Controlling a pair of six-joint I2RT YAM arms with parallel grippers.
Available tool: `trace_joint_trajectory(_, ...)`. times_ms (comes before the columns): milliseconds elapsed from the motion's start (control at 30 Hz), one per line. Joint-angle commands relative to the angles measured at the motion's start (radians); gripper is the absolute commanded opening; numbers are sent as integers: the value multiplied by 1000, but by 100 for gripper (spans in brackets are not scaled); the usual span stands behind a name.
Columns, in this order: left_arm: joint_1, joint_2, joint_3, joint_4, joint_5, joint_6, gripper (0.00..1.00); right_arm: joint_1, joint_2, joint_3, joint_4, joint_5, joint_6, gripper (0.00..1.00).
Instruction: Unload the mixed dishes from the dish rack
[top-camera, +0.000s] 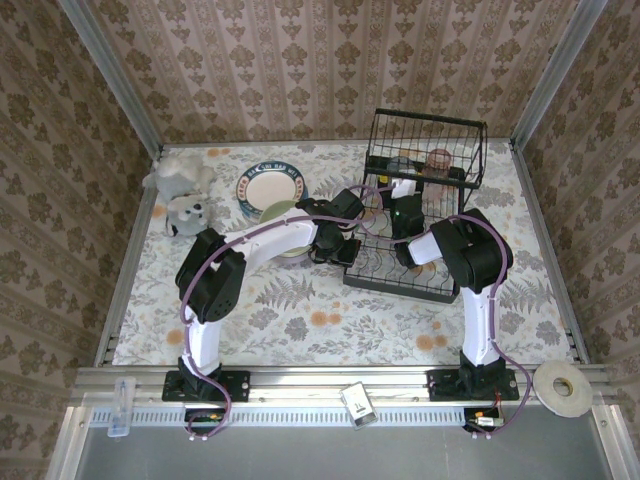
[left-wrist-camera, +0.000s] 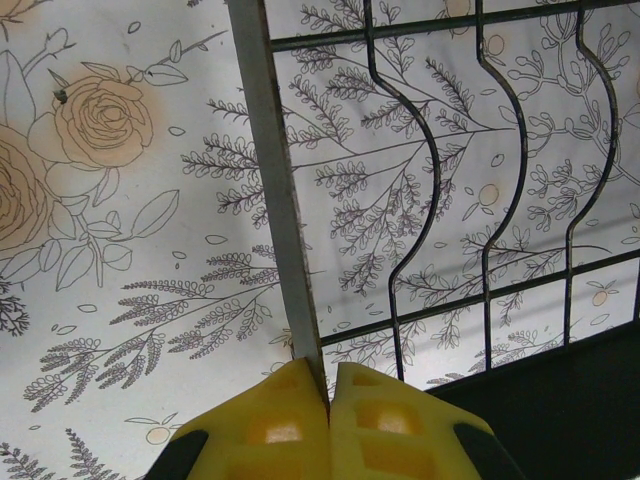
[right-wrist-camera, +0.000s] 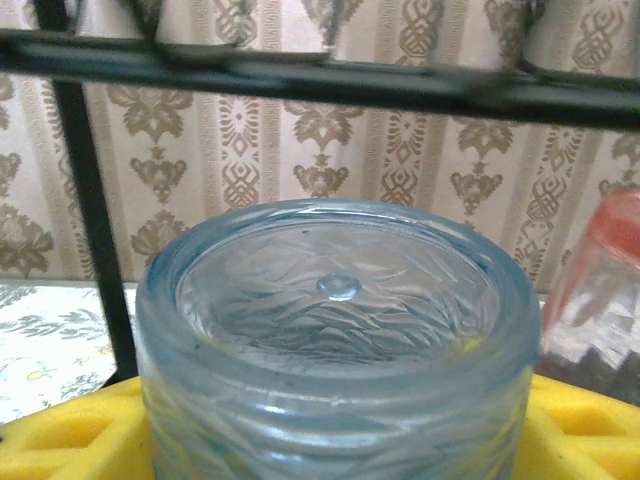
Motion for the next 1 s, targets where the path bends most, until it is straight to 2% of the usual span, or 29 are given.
trace_joint_trajectory(0,-2,-6,33,-35,68,52,0,17,-46,-23,15,-46,-43,53)
trace_joint_trajectory(333,12,-5,31,-20,72,51,0,49,-104,-89,16,-73,-6,48)
trace_joint_trajectory(967,32,-2,47,8,90,56,0,90,-202,-242,15,-108,82,46)
